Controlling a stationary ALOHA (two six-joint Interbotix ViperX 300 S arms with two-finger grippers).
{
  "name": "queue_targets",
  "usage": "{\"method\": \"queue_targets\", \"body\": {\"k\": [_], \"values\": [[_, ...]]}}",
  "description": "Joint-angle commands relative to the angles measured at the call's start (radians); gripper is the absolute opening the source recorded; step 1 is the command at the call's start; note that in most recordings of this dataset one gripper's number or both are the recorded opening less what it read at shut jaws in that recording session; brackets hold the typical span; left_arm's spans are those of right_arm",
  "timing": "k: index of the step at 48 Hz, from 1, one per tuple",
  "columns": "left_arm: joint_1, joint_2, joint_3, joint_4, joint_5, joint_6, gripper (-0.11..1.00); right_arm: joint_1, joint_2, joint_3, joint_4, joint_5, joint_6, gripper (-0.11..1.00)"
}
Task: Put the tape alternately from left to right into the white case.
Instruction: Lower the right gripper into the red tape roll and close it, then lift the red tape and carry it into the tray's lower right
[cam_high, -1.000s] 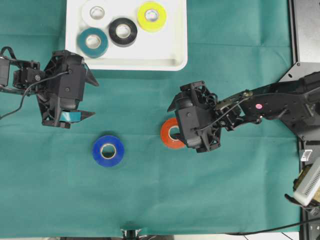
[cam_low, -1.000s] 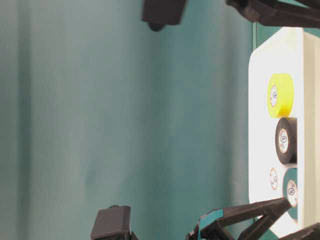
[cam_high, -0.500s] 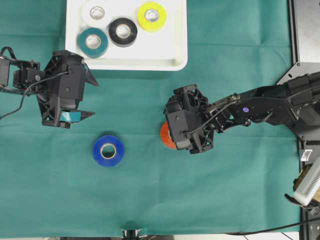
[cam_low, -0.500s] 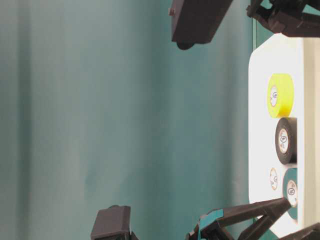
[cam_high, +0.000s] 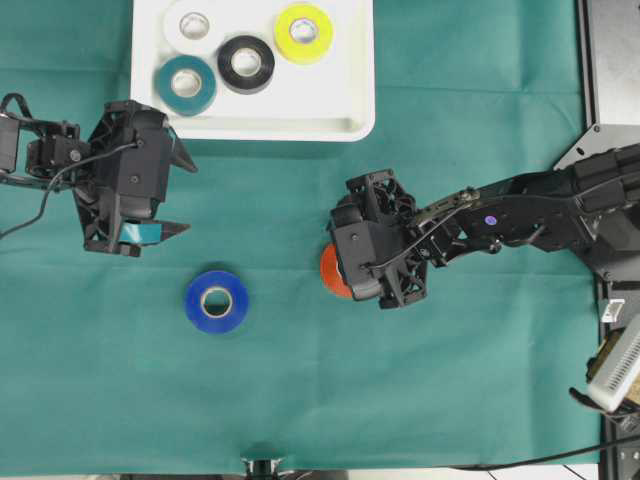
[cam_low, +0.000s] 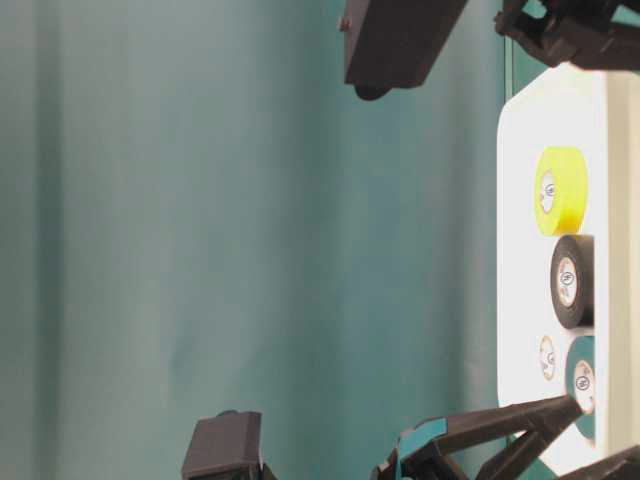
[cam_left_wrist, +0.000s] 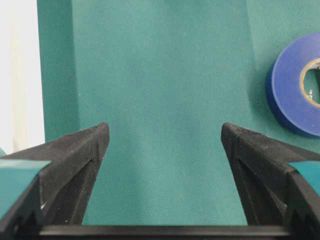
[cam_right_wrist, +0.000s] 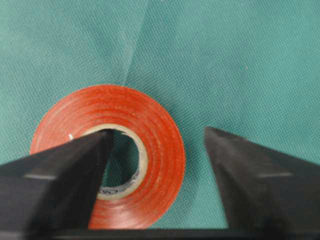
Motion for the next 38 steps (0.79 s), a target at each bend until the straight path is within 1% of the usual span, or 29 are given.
{"method": "queue_targets", "body": {"k": [1,2,4,7,25,38], "values": [[-0.002,-0.011,-0.011,0.000,-0.006,0.000,1.00,-0.002,-0.021,-0.017,0.002,-0.005,0.002,0.25],[-0.002,-0.011,-0.011,0.000,-0.008,0.000,1.00,-0.002,-0.021,-0.017,0.002,-0.005,0.002,0.19],[-0.002,-0.011,-0.011,0.000,-0.008,0.000,1.00,-0.002,-0.023,-0.017,0.002,-0.005,0.002,0.10],[-0.002,-0.011,-0.011,0.000,-0.008,0.000,1.00,-0.002,-0.025,-0.017,0.002,-0.005,0.002,0.03],[-0.002,-0.011,-0.011,0.000,-0.008,0.000,1.00,-0.002,-0.046,-0.017,0.002,-0.002,0.002,0.02],[-0.002,-0.011,-0.011,0.000,-0.006,0.000,1.00,-0.002,-0.150,-0.017,0.002,0.061,0.002,0.02]]}}
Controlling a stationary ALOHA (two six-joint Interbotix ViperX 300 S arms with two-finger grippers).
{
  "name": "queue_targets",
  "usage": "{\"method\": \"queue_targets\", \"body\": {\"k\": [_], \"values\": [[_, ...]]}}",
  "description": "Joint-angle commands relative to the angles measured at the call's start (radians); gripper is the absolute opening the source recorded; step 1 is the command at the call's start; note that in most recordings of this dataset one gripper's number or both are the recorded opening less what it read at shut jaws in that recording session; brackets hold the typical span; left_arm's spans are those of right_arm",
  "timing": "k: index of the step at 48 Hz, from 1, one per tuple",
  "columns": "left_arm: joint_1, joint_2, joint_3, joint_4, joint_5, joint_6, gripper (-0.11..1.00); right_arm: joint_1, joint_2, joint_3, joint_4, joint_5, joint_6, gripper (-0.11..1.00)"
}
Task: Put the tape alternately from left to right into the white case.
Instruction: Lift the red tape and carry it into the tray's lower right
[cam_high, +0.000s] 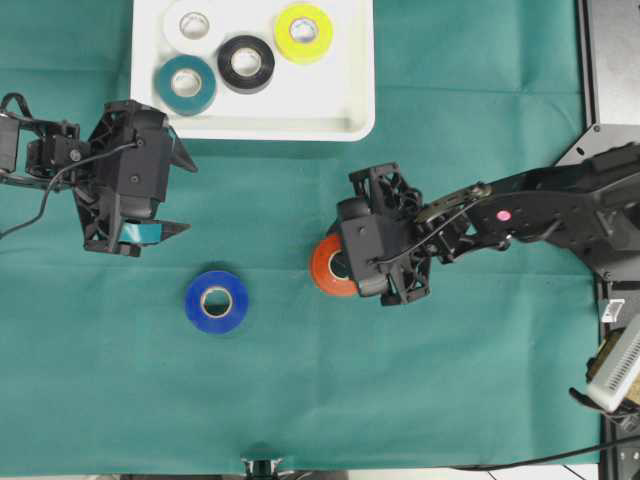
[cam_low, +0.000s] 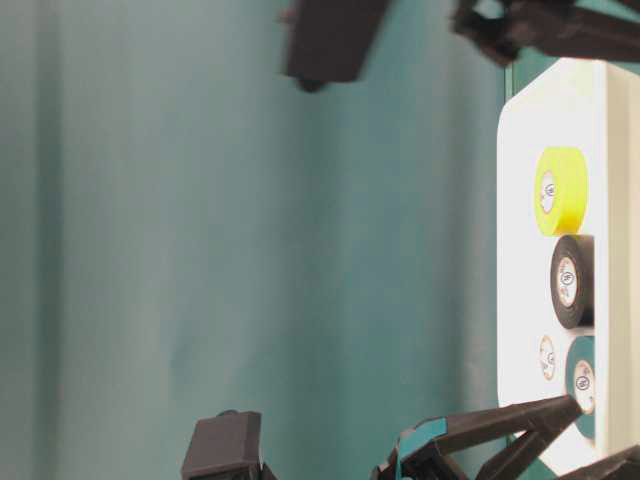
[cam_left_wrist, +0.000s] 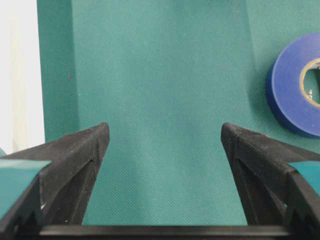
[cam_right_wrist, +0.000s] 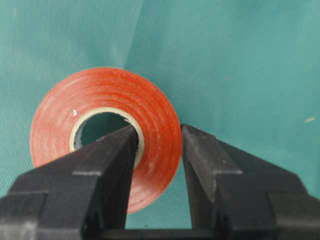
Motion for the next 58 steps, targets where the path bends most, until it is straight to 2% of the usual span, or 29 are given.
{"method": "queue_targets", "body": {"k": [1,19,41,58], "values": [[-0.002,-0.011,-0.012,0.000,-0.005,0.000,1.00,0.002,-0.064,-0.017,0.000,0.023,0.002,0.02],[-0.002,-0.011,-0.014,0.000,-0.005,0.000,1.00,-0.025,-0.091,-0.041,-0.009,0.101,-0.009,0.02],[-0.002,-0.011,-0.008,-0.002,-0.006,-0.002,1.00,-0.212,-0.091,-0.086,-0.094,0.152,-0.011,0.02],[-0.002,-0.011,-0.008,0.000,-0.005,-0.002,1.00,-0.333,-0.080,-0.106,-0.098,0.144,-0.011,0.02]]}}
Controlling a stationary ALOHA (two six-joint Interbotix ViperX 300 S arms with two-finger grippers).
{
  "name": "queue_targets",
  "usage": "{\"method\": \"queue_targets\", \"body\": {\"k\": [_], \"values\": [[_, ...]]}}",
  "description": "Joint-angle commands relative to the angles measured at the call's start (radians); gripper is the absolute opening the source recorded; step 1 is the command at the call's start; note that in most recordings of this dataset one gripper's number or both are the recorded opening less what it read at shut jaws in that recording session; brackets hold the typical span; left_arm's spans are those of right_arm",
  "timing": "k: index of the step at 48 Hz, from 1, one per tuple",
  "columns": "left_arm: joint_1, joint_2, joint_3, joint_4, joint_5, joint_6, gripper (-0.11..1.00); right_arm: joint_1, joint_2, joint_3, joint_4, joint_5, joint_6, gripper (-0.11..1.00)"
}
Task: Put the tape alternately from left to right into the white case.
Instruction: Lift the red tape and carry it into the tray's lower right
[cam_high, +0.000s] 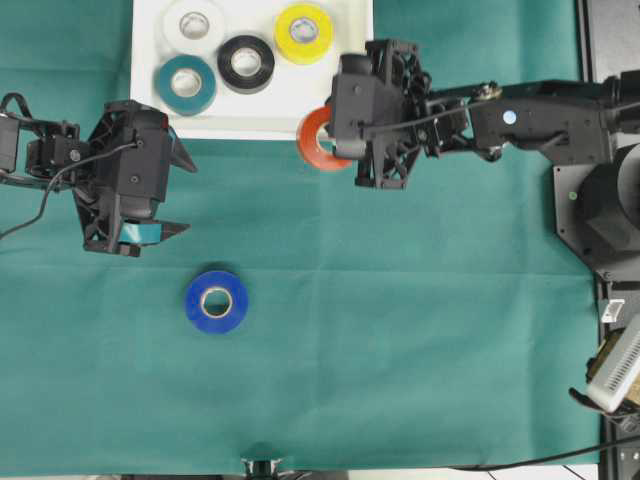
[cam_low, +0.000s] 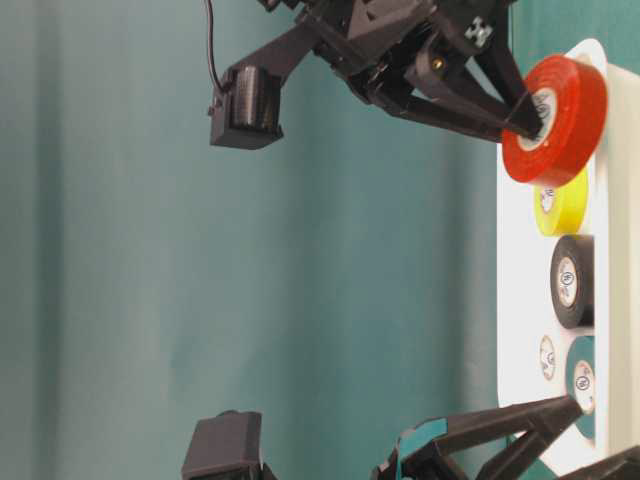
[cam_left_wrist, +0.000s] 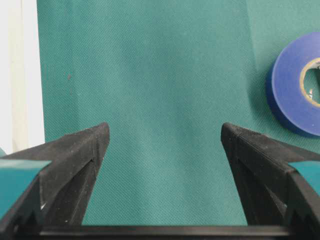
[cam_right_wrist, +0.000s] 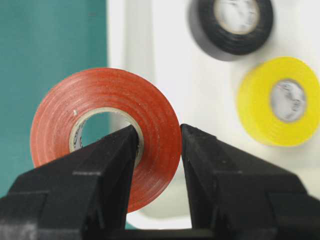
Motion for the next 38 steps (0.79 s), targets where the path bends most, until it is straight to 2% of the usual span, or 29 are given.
{"method": "queue_targets", "body": {"k": [1,18,38], "values": [[-0.003,-0.011,-0.009,0.000,-0.006,-0.002,1.00,-0.023,-0.011,-0.031,-0.003,-0.008,-0.002,0.02],[-0.003,-0.011,-0.011,0.000,-0.005,-0.002,1.00,-0.103,0.034,-0.060,-0.005,-0.009,-0.003,0.02],[-0.003,-0.011,-0.014,0.000,-0.005,-0.002,1.00,-0.138,0.055,-0.072,-0.005,-0.009,-0.003,0.02]]}}
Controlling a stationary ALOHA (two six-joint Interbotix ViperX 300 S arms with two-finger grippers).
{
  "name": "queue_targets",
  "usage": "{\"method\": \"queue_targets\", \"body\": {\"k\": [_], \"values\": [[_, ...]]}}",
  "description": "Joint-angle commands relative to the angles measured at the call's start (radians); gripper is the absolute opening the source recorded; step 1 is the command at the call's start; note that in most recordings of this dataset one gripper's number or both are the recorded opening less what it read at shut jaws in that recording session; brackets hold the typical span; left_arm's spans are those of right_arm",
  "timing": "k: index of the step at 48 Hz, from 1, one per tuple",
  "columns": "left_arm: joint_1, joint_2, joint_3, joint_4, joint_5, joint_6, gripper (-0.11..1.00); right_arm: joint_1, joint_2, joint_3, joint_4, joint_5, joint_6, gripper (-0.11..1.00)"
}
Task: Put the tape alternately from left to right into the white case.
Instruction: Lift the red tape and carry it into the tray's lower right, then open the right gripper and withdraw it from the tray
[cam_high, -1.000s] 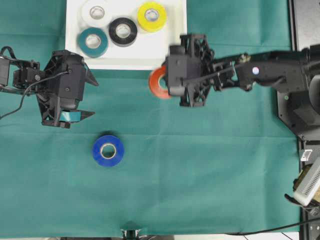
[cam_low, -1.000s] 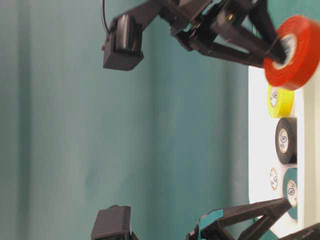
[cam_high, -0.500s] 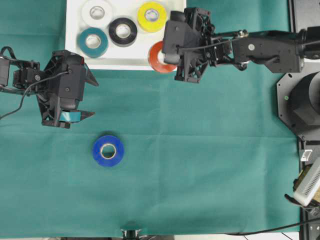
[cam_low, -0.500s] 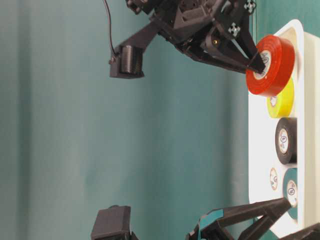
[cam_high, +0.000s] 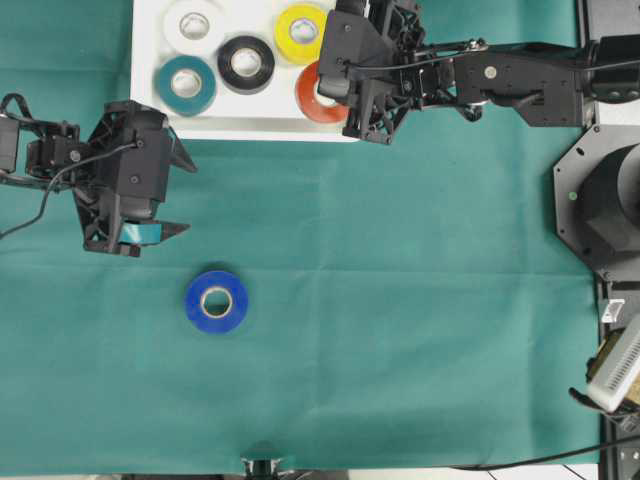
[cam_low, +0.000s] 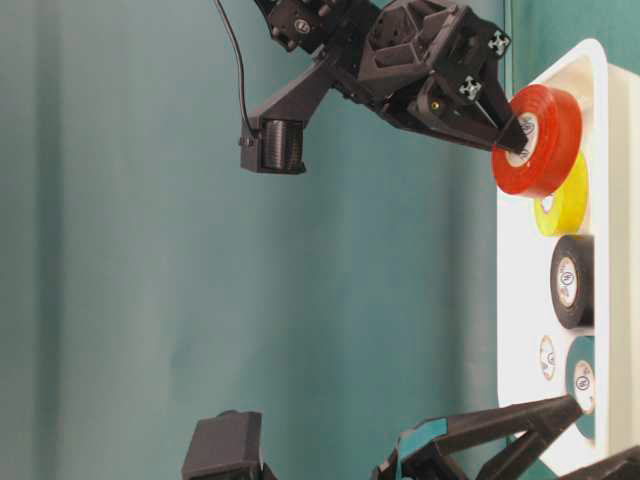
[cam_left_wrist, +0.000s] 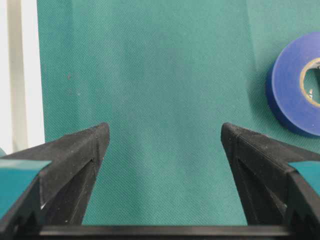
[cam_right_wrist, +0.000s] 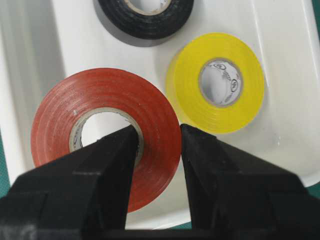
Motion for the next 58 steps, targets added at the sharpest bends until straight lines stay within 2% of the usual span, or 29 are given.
{"method": "queue_targets", "body": {"k": [1,22,27,36,38,58], "values": [[-0.002,-0.011,-0.014,-0.002,-0.008,-0.002,1.00,-0.005,-0.014,-0.025,-0.003,-0.006,-0.002,0.02],[-0.003,-0.011,-0.015,-0.002,-0.008,-0.002,1.00,-0.005,-0.014,-0.015,-0.003,-0.052,0.002,0.04],[-0.002,-0.011,-0.015,-0.002,-0.006,-0.002,1.00,-0.005,-0.014,-0.014,-0.003,-0.051,0.000,0.23],[-0.002,-0.011,-0.015,0.000,-0.006,-0.002,0.99,-0.005,-0.014,-0.006,-0.003,-0.049,0.002,0.77],[-0.002,-0.011,-0.015,0.000,-0.008,-0.002,1.00,-0.005,-0.012,-0.005,-0.003,-0.049,0.002,0.83],[-0.003,-0.011,-0.015,0.000,-0.006,-0.002,0.99,-0.003,-0.014,-0.003,-0.003,-0.055,0.002,0.82]]}}
